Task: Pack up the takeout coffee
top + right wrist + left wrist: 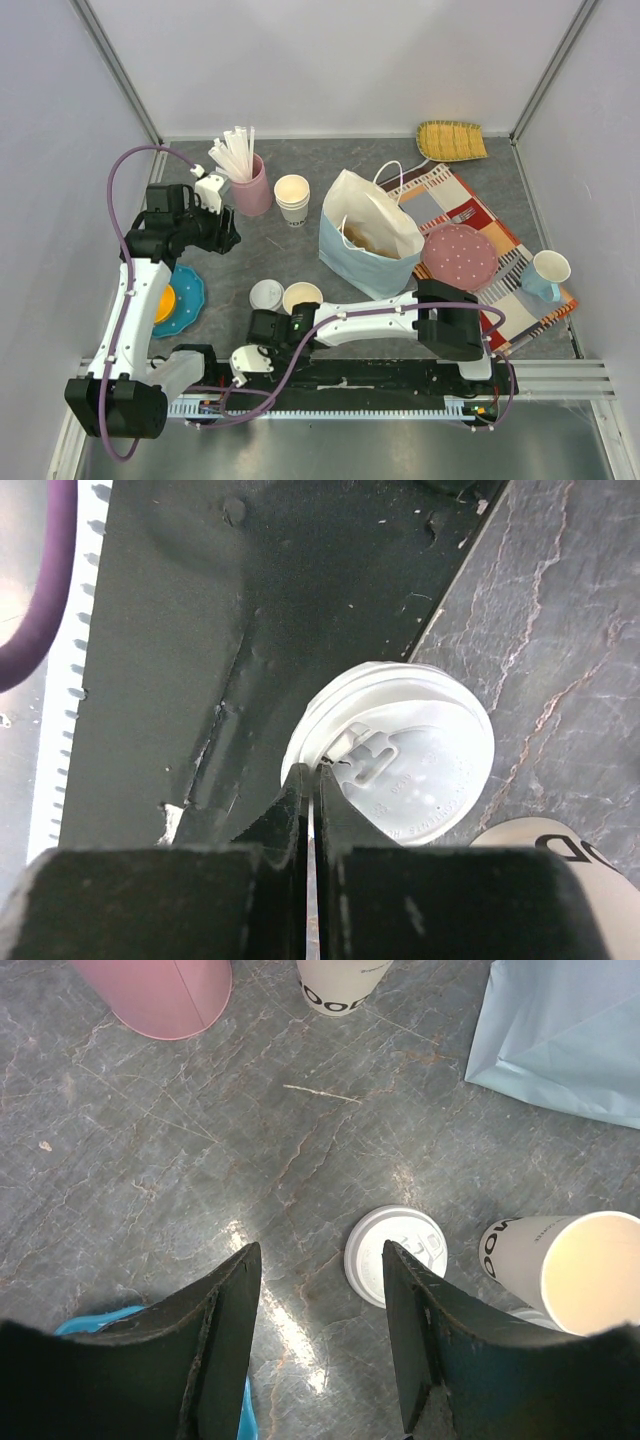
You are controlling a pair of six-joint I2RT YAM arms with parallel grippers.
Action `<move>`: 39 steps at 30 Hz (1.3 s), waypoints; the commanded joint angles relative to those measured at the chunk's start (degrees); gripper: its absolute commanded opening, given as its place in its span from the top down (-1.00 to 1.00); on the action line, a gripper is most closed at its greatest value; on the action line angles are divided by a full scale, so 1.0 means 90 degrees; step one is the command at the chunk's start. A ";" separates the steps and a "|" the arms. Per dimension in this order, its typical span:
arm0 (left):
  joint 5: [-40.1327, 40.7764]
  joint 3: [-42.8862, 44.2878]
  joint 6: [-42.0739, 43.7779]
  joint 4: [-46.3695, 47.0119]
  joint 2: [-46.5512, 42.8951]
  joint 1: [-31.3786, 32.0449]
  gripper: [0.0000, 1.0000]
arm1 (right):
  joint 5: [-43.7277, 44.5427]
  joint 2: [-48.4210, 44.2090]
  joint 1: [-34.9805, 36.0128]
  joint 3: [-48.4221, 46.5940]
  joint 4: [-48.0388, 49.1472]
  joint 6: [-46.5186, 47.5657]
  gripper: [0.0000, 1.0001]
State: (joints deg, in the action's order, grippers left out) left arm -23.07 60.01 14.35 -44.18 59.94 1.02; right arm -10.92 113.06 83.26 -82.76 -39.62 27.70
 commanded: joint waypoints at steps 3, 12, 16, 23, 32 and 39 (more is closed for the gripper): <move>-0.0181 0.0051 -0.0139 0.0163 -0.0088 -0.0054 -0.17 | -0.0174 -0.0364 0.0036 -0.0257 -0.0120 -0.0060 1.00; -0.0161 0.0041 -0.0120 0.0183 -0.0059 -0.0064 -0.17 | -0.0416 -0.0598 0.0026 -0.0706 -0.0188 -0.0178 1.00; -0.0152 0.0080 -0.0110 0.0193 -0.0059 -0.0074 -0.17 | -0.0603 -0.0823 0.0006 -0.0872 -0.0217 -0.0265 1.00; -0.0171 0.0080 -0.0139 0.0183 -0.0078 -0.0084 -0.17 | -0.1062 -0.1116 -0.0130 -0.1350 -0.0237 -0.0655 1.00; -0.0073 0.0295 -0.0100 0.0105 -0.0049 -0.0103 -0.17 | -0.0946 -0.1360 -0.0462 -0.2238 -0.0354 -0.1281 1.00; -0.0298 0.0305 -0.0061 0.0036 -0.0039 -0.0103 -0.17 | 0.0974 -0.1342 -0.0774 -0.2250 -0.1144 -0.1291 1.00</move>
State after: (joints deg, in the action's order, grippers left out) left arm -23.11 60.84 14.37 -44.23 59.94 0.34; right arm -13.65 101.91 78.13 -102.15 -44.07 17.28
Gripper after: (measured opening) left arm 0.586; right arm 0.010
